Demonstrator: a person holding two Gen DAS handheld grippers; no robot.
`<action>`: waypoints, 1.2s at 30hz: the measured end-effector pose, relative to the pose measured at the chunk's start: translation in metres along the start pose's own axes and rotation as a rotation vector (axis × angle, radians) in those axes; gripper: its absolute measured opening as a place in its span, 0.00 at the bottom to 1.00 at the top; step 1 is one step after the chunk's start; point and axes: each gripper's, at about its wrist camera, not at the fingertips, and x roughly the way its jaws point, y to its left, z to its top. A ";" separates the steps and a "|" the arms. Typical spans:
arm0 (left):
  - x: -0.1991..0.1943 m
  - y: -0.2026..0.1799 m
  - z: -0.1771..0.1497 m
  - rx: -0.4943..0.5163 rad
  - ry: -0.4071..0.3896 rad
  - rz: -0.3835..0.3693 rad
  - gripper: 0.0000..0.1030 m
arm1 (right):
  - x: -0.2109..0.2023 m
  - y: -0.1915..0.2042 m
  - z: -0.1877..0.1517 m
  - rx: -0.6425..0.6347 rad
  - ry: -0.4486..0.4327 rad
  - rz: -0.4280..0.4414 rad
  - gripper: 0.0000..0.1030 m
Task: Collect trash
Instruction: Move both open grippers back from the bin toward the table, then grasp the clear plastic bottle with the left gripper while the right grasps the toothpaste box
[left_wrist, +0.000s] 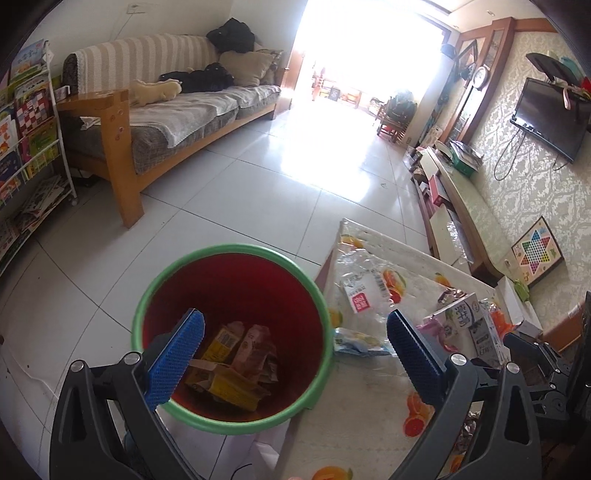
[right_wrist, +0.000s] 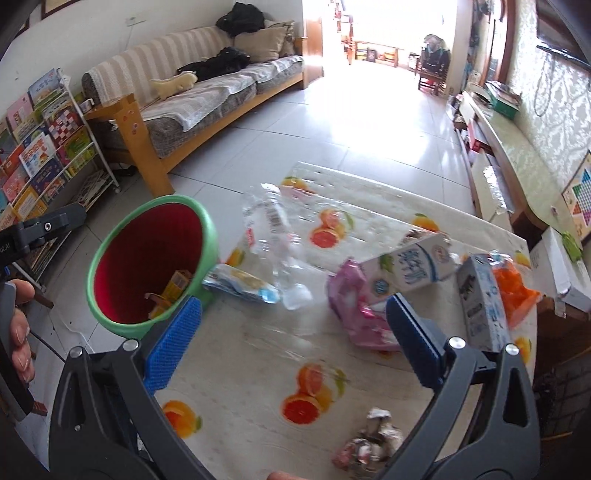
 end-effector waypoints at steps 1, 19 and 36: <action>0.006 -0.011 -0.001 0.012 0.011 -0.013 0.93 | -0.003 -0.014 -0.004 0.019 0.001 -0.016 0.96; 0.153 -0.105 0.010 0.008 0.228 0.017 0.93 | 0.005 -0.181 -0.030 0.235 0.011 -0.162 0.96; 0.224 -0.103 0.011 -0.052 0.311 0.122 0.92 | 0.073 -0.220 -0.036 0.259 0.134 -0.188 0.95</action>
